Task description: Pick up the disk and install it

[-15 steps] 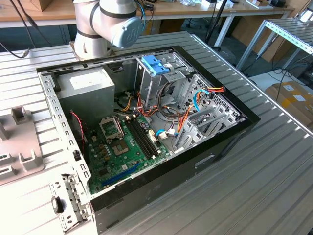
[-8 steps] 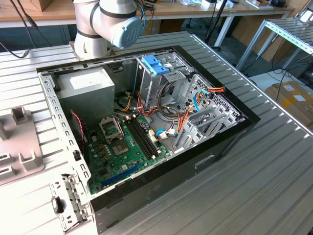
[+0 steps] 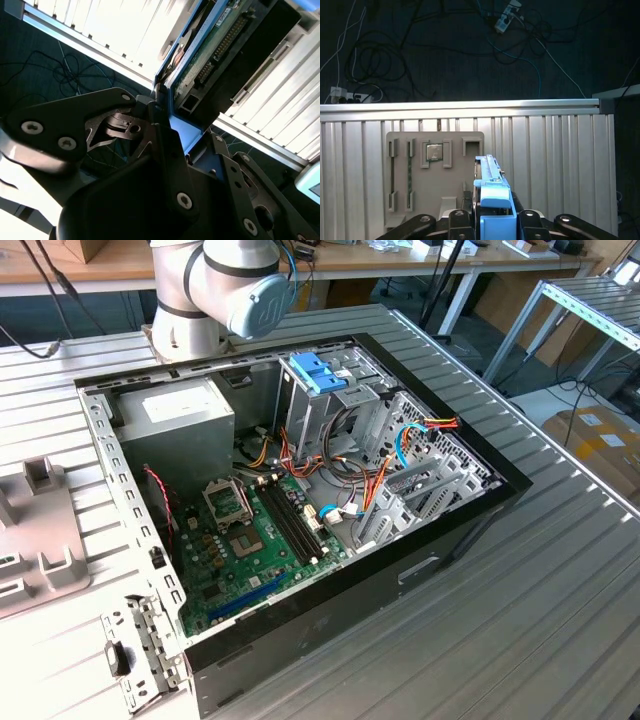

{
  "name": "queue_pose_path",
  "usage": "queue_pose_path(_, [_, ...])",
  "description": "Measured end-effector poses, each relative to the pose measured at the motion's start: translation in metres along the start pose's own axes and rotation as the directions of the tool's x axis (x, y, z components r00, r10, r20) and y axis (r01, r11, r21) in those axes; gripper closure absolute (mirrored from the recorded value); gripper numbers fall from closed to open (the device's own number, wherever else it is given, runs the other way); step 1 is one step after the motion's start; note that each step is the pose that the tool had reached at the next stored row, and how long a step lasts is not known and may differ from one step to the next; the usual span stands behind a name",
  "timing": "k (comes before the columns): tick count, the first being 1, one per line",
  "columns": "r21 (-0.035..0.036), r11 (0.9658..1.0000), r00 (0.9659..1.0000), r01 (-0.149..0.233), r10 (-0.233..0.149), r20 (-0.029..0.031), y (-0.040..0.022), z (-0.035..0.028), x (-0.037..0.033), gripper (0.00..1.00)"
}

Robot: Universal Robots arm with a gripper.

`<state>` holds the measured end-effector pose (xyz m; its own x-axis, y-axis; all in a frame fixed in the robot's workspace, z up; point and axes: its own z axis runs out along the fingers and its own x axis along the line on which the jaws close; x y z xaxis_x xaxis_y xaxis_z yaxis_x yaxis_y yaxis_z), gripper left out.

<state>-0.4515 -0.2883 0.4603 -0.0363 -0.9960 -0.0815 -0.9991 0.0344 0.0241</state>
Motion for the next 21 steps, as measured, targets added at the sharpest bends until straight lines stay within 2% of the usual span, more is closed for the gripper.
queue_pose_path(21, [0.0001, 1.0000, 1.0000, 0.000, 0.000, 0.0009, 0.0006, -0.0270, -0.0022, 0.63])
